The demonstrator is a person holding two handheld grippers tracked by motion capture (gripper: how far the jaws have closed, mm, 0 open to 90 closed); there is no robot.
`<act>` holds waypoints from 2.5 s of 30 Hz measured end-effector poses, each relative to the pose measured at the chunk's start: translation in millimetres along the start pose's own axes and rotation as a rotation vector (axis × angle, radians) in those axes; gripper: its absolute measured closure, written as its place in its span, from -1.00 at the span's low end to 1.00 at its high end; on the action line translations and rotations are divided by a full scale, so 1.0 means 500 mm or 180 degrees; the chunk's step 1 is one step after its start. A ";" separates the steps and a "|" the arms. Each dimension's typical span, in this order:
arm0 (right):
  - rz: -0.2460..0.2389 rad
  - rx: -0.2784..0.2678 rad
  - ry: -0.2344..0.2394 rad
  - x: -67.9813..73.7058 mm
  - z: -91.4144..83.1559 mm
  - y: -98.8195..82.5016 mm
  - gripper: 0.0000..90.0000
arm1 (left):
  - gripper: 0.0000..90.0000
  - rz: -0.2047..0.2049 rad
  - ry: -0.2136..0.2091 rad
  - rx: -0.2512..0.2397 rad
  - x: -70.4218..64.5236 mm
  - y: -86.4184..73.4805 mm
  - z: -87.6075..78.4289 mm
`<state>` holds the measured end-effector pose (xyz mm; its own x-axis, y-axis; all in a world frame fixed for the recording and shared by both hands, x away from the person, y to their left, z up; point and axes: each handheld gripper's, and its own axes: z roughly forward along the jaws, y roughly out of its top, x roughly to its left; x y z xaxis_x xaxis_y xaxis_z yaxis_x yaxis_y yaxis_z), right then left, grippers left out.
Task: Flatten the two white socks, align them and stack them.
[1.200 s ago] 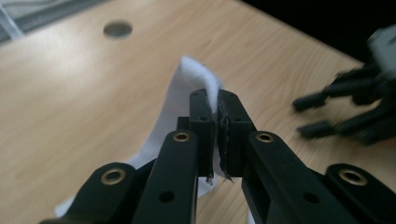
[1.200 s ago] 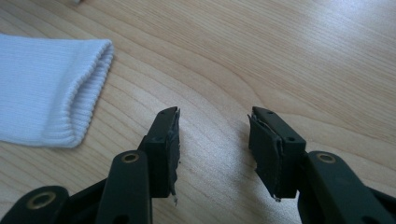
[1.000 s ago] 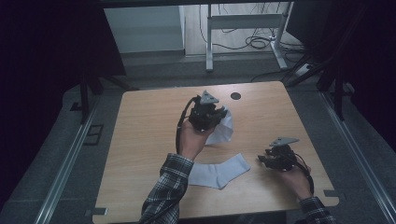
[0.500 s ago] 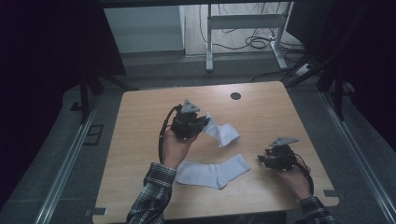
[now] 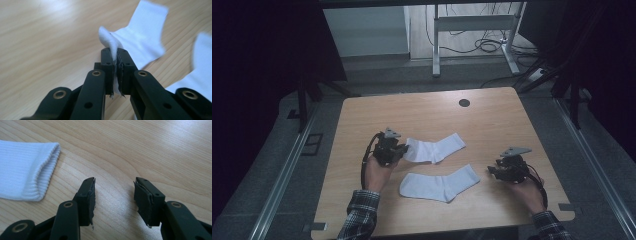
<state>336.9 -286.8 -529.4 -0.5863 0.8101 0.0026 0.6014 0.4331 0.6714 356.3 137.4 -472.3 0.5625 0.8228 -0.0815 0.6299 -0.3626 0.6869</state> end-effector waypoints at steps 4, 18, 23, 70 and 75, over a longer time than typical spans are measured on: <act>-0.0002 0.0008 0.0001 0.000 0.000 0.000 0.12 | 0.88 -0.0087 0.0058 0.0103 0.024 -0.039 0.009; 0.0026 0.0053 -0.0022 0.001 0.001 0.006 0.13 | 0.39 -0.0159 0.0284 -0.0053 0.053 -0.116 0.008; 0.0107 -0.0024 -0.0012 0.000 -0.006 0.015 0.13 | 0.34 -0.0245 0.0240 -0.0152 0.065 -0.131 0.007; 0.0066 -0.0016 0.0175 0.075 0.194 0.210 0.71 | 0.61 -0.0258 0.0137 -0.0085 0.059 -0.136 0.053; -0.0057 -0.0040 0.0131 0.083 0.185 0.205 0.76 | 0.88 -0.0253 0.0117 -0.0077 0.053 -0.132 0.049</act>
<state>424.3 -172.4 -529.3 -0.6190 0.7851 0.0209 0.5839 0.4422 0.6808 343.0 172.5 -537.6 0.4910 0.8642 -0.1103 0.6583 -0.2851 0.6966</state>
